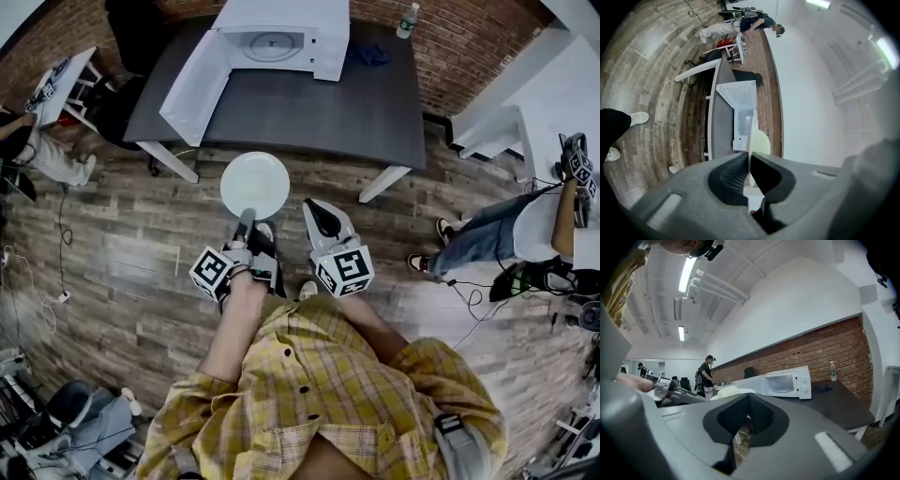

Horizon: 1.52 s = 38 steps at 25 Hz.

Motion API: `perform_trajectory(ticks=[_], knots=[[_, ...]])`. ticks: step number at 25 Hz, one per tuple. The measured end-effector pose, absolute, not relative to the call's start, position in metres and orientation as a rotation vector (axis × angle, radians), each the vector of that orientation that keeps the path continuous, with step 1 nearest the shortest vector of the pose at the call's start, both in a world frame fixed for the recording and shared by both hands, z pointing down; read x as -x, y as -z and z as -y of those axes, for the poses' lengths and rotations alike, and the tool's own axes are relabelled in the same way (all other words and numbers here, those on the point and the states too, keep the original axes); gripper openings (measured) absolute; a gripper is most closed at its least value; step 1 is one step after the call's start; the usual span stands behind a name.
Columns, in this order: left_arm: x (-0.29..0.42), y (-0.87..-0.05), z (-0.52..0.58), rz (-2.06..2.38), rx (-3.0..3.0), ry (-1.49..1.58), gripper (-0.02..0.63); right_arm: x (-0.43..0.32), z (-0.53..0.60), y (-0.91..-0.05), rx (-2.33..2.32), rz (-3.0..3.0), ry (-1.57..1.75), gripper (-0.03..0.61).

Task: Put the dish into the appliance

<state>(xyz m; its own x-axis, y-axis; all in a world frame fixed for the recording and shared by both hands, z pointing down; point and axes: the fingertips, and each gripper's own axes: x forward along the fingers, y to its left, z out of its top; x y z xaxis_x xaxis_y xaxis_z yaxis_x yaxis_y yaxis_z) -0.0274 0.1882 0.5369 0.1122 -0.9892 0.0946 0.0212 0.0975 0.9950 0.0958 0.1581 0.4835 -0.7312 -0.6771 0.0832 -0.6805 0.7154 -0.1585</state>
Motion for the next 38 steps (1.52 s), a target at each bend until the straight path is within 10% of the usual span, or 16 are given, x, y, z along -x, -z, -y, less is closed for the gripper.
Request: perform_trajectory(ticks=[38], knots=[[0.154,-0.521,0.077,1.041,-1.3,0.874,0.009,0.033,0.098,-0.455,-1.394,2.796,-0.28,0.005]])
